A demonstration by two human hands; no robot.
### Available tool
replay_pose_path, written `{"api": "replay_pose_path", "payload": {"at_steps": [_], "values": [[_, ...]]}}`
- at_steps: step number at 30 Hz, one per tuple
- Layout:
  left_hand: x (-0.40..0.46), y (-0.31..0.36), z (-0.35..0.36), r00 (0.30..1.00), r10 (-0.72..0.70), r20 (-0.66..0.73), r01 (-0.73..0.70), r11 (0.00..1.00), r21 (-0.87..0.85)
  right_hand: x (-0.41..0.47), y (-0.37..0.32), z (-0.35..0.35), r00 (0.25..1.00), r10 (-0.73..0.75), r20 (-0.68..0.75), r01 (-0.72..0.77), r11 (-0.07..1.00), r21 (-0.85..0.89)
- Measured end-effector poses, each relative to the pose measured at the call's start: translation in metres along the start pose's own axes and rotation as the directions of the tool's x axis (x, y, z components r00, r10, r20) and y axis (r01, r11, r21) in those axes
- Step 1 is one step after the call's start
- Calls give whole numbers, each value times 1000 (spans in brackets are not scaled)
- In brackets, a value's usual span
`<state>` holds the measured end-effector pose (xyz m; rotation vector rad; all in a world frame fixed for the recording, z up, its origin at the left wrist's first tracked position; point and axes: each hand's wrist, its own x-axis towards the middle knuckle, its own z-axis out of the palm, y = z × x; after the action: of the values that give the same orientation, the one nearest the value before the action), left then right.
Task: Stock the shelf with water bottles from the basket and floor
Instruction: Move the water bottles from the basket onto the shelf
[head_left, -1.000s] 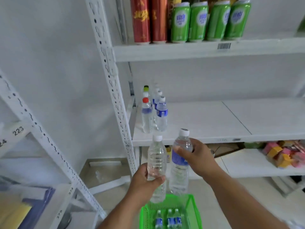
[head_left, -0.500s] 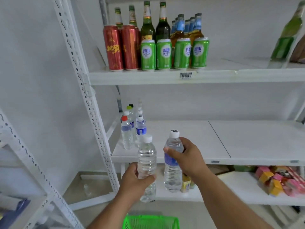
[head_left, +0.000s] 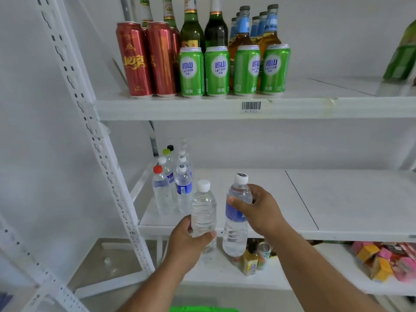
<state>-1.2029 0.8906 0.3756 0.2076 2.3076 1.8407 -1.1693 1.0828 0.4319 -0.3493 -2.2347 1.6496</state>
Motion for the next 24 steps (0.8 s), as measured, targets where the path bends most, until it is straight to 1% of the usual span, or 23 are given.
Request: {"api": "replay_pose_path", "payload": {"at_steps": [6,13,15,20,24], "values": [[59,-4,8,1000,6,16,-6,1000,4,49,-6,7,1000,3,-15,-4,997,-80],[105,3,14,998,18,66,-22,998,51,90,-10,11,999,11,-39,-14,997,-81],[118,4,17,997,28,71,-32,997,63,103,-8,10,999,15,-36,-19,994,-104],[149,5,28,998,30,51,-33,997,63,140,8,6,1000,7,-17,-9,989,-147],[176,6,42,999,22,26,-23,998,59,177,23,3,999,27,23,-24,991,-133]]}}
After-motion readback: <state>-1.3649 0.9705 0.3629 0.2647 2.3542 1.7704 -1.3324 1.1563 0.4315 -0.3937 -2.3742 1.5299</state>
